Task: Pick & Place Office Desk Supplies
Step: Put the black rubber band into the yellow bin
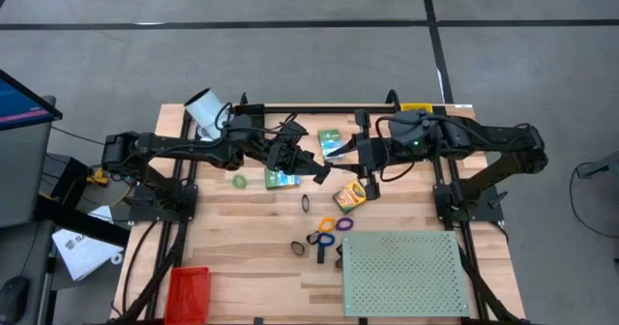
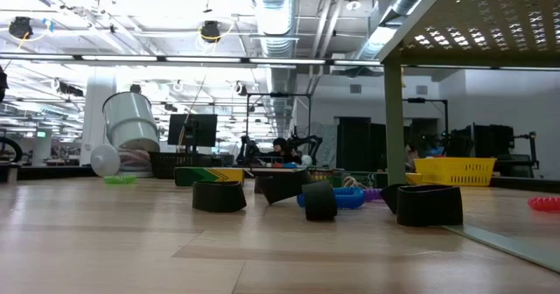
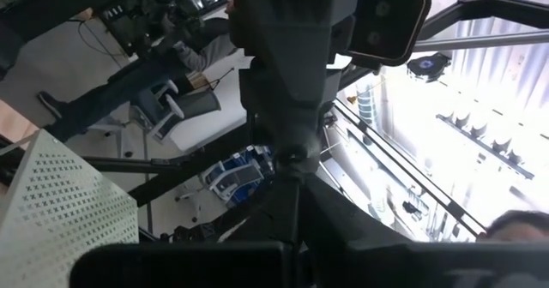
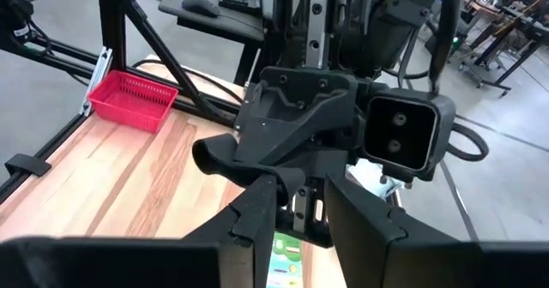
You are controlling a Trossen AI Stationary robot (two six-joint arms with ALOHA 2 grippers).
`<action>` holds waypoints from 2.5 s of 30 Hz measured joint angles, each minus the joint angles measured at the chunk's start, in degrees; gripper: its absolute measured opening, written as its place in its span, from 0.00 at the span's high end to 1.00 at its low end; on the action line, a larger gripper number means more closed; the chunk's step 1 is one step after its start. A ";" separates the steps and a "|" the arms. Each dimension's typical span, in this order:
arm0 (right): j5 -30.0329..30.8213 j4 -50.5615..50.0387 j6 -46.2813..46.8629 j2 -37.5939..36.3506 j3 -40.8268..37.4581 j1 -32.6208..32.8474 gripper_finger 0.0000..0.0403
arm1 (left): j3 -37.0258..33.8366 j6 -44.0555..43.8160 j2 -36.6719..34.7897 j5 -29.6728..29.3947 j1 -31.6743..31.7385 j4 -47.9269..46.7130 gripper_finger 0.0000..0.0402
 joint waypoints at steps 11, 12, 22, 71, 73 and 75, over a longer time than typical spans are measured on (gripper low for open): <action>-0.09 0.83 -0.04 1.35 0.04 1.57 0.96 | -0.10 0.21 -0.02 -0.31 -0.04 -0.14 0.99; 0.00 0.92 -0.07 1.35 0.04 1.55 0.98 | -0.11 0.30 -0.02 -0.38 -0.04 -0.05 1.00; 9.54 1.92 5.28 -0.03 -0.07 2.99 0.99 | -0.04 0.63 -0.02 1.18 -0.15 0.46 0.90; 2.71 -51.91 23.83 26.03 1.17 -74.41 1.00 | -0.04 9.55 -10.77 -0.29 -5.26 -2.34 0.74; 2.46 -51.91 24.29 26.03 1.18 -76.07 1.00 | -0.04 9.44 -11.17 -0.37 -4.85 -2.67 0.74; 0.77 -51.90 25.33 26.13 1.18 -77.20 1.00 | -0.04 9.44 -11.34 -0.55 -4.53 -2.44 0.74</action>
